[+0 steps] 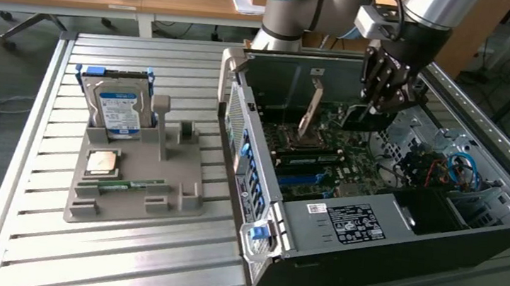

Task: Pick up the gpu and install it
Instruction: 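Insert the gpu into the slot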

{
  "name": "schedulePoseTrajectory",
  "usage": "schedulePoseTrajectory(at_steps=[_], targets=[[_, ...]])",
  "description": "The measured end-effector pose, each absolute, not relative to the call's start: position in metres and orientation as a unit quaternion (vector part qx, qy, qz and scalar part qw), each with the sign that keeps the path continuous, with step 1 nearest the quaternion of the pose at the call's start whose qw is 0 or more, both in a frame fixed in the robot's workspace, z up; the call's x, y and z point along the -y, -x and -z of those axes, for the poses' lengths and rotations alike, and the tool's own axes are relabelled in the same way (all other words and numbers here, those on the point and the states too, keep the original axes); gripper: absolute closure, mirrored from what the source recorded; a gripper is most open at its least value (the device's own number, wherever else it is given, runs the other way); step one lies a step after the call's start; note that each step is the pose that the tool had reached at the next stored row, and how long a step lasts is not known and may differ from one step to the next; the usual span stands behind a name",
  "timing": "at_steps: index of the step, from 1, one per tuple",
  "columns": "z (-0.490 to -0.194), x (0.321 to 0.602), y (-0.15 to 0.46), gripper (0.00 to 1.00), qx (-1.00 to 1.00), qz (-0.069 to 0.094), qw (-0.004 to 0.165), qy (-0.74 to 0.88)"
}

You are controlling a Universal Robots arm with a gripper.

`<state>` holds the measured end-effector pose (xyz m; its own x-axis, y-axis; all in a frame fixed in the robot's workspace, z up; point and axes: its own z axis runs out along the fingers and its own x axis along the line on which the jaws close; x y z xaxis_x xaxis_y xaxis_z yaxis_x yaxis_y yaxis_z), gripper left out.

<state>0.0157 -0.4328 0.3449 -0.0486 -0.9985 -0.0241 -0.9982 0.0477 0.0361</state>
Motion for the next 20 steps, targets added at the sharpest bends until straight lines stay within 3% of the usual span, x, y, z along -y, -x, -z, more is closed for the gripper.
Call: schedulePoseTrajectory(at_steps=[20], targets=[[-0.3449, 0.4376, -0.0122, 0.73, 0.724, 0.021, 0.004, -0.690]])
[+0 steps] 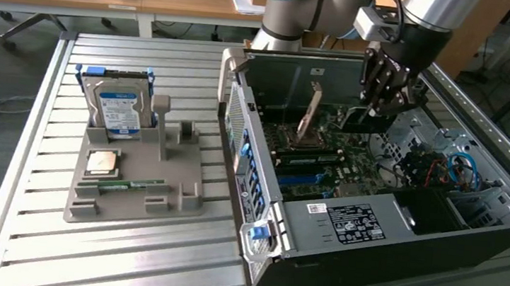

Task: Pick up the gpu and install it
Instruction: 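Insert the gpu into the slot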

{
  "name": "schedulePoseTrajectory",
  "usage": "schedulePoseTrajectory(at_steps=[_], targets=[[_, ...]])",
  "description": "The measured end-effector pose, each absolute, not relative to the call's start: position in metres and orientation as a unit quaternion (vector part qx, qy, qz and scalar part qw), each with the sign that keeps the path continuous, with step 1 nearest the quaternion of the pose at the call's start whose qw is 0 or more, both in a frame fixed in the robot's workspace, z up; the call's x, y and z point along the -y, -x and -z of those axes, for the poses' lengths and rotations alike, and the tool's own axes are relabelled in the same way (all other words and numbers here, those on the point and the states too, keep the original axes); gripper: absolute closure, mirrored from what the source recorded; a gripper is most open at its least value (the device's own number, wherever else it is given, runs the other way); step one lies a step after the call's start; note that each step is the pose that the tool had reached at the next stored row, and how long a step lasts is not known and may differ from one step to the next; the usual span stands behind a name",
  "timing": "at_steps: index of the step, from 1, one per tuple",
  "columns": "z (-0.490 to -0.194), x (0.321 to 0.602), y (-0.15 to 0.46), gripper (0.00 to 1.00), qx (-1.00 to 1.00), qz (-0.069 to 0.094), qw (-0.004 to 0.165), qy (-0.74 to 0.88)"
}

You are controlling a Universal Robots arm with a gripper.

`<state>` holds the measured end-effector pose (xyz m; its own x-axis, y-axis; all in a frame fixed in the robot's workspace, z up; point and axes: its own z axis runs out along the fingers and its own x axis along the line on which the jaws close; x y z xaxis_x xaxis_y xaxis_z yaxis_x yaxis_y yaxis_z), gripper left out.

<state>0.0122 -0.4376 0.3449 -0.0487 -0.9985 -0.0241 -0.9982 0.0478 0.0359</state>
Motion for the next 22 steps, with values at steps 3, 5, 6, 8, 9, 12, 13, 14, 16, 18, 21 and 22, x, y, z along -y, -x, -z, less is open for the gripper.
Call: schedulePoseTrajectory(at_steps=[3, 5, 6, 8, 9, 12, 13, 14, 16, 18, 21, 22], targets=[[-0.345, 0.438, -0.010, 0.73, 0.724, 0.021, 0.004, -0.690], [-0.345, 0.438, -0.009, 0.73, 0.724, 0.021, 0.004, -0.690], [-0.345, 0.438, -0.008, 0.73, 0.724, 0.021, 0.004, -0.690], [-0.345, 0.438, -0.006, 0.73, 0.724, 0.021, 0.004, -0.690], [-0.345, 0.438, -0.006, 0.73, 0.724, 0.021, 0.004, -0.690], [-0.345, 0.438, -0.006, 0.73, 0.724, 0.021, 0.004, -0.690], [-0.345, 0.438, -0.006, 0.73, 0.724, 0.021, 0.004, -0.690], [-0.345, 0.438, -0.006, 0.73, 0.724, 0.021, 0.004, -0.690], [-0.345, 0.448, -0.006, 0.73, 0.724, 0.021, 0.004, -0.690], [-0.345, 0.449, -0.006, 0.73, 0.724, 0.021, 0.004, -0.690], [-0.345, 0.449, -0.006, 0.73, 0.724, 0.021, 0.004, -0.690], [-0.345, 0.449, -0.006, 0.73, 0.724, 0.021, 0.004, -0.690]])
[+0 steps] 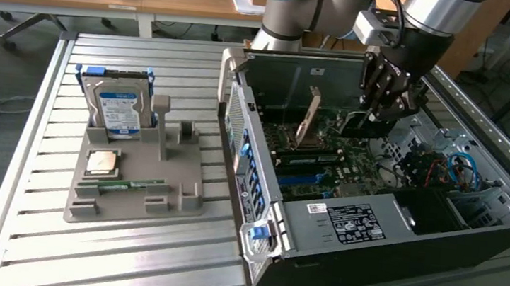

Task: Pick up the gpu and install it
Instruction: 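Insert the gpu into the slot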

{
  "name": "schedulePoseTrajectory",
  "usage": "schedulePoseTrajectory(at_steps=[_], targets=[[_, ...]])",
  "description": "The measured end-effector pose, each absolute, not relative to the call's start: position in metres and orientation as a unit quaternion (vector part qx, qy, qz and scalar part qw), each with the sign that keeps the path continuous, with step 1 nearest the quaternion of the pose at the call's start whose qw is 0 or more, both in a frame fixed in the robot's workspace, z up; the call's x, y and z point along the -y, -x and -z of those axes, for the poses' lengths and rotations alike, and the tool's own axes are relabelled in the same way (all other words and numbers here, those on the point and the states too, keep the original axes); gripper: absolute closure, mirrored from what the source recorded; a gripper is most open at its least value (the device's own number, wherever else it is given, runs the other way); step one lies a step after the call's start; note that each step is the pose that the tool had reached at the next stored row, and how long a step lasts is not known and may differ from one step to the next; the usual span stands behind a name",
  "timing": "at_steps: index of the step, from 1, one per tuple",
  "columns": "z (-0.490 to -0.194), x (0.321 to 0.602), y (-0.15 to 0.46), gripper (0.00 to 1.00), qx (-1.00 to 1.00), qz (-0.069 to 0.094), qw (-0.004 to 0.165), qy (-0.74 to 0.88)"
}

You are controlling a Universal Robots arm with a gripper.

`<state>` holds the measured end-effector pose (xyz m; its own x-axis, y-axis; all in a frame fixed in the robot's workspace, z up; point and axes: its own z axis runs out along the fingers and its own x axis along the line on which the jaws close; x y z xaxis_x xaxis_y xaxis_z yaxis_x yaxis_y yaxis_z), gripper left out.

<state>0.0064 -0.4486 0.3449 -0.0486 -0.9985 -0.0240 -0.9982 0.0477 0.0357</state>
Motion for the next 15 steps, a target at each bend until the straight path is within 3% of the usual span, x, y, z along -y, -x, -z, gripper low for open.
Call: schedulePoseTrajectory(at_steps=[15], targets=[[-0.335, 0.449, -0.006, 0.73, 0.724, 0.021, 0.004, -0.690]])
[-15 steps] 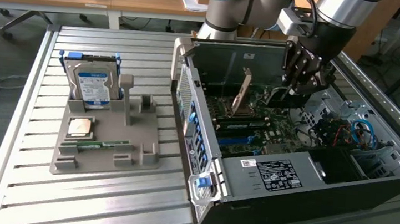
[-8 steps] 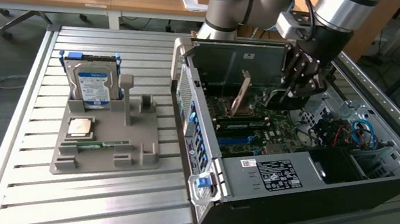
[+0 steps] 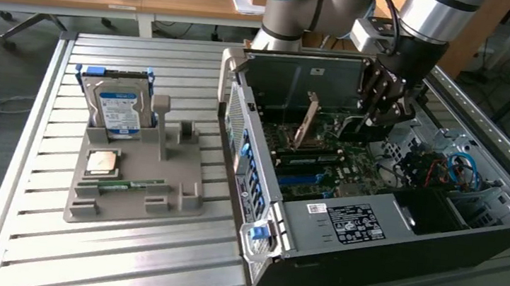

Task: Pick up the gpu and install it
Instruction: 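Insert the gpu into the slot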

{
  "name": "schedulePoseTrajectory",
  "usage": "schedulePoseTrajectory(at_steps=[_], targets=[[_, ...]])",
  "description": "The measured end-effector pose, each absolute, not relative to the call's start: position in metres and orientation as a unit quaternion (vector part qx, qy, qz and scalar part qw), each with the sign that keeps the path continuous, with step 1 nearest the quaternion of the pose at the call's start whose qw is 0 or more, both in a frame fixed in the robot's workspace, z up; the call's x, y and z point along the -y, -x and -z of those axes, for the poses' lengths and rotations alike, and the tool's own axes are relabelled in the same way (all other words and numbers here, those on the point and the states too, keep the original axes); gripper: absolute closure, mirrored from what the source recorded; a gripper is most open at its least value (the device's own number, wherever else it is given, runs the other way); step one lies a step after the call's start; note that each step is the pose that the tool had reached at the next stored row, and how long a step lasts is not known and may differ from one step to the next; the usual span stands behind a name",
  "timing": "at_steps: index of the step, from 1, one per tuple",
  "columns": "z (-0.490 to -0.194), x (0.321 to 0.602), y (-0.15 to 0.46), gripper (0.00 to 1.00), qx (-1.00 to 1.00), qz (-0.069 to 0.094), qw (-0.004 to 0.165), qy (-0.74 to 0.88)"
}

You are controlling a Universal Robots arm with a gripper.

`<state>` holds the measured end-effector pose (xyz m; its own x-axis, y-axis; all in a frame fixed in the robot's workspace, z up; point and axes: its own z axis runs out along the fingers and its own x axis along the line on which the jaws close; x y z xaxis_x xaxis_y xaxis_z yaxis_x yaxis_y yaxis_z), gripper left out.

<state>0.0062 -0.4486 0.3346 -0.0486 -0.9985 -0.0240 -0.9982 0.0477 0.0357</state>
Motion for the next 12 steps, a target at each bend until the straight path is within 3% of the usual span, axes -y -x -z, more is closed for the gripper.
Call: schedulePoseTrajectory(at_steps=[12], targets=[[-0.3346, 0.4484, -0.0057, 0.73, 0.724, 0.022, 0.003, -0.690]])
